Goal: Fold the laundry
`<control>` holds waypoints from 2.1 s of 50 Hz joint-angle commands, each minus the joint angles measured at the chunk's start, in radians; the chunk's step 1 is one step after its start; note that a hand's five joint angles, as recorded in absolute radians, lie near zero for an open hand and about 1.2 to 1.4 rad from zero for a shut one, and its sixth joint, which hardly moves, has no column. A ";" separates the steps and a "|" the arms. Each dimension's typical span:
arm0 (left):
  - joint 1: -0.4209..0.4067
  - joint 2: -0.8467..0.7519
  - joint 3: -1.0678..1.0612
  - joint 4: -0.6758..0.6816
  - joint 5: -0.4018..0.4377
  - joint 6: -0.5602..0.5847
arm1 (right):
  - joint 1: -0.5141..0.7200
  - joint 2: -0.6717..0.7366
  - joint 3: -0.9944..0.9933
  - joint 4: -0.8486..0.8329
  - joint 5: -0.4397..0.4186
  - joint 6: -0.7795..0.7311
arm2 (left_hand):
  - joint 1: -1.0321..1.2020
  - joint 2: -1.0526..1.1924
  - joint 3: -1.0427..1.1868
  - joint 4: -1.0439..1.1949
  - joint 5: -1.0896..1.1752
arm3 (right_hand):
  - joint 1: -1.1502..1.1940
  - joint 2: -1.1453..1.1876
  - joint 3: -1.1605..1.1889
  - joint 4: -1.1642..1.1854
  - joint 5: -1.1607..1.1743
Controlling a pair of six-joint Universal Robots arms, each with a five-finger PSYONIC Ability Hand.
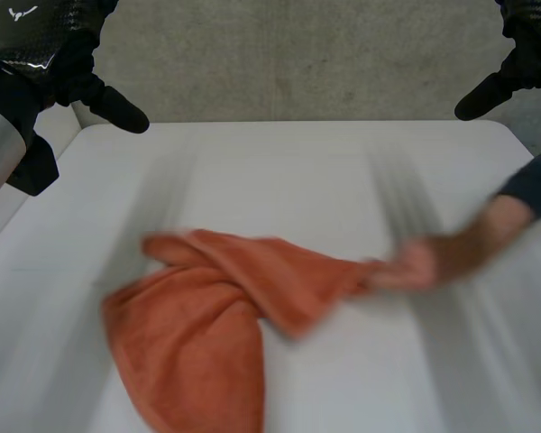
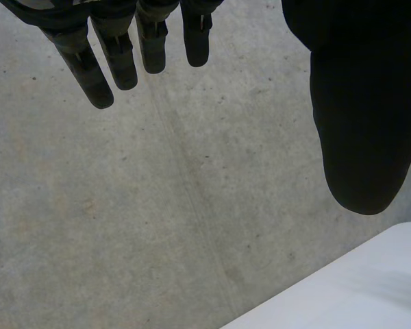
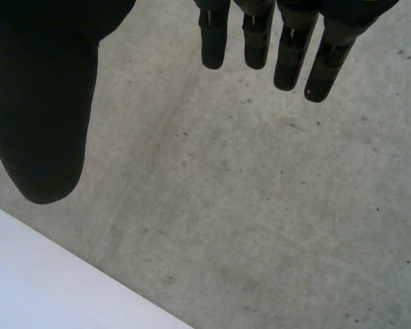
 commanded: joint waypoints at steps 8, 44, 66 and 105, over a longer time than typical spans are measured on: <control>0.000 -0.005 0.000 -0.001 -0.001 0.000 | 0.001 0.002 0.008 0.002 -0.065 -0.002 | -0.021 -0.024 -0.038 -0.029 -0.045 | -0.028 -0.045 -0.037 -0.055 -0.057; -0.072 -0.553 -0.010 -0.102 -0.054 0.183 | 0.150 0.367 0.096 0.146 -0.097 -0.146 | 0.100 0.097 0.083 0.092 0.076 | 0.094 0.076 0.085 0.067 0.065; -0.115 -0.645 0.000 -0.001 -0.093 0.181 | 0.225 0.495 0.063 -0.213 0.032 -0.003 | 0.200 0.197 0.183 0.192 0.176 | 1.194 1.176 1.185 1.167 1.165; -0.191 -0.760 0.120 0.111 -0.085 0.184 | 0.115 -0.095 0.136 -0.120 -0.102 0.063 | 1.201 1.197 1.184 1.192 1.176 | 1.194 1.176 1.185 1.167 1.165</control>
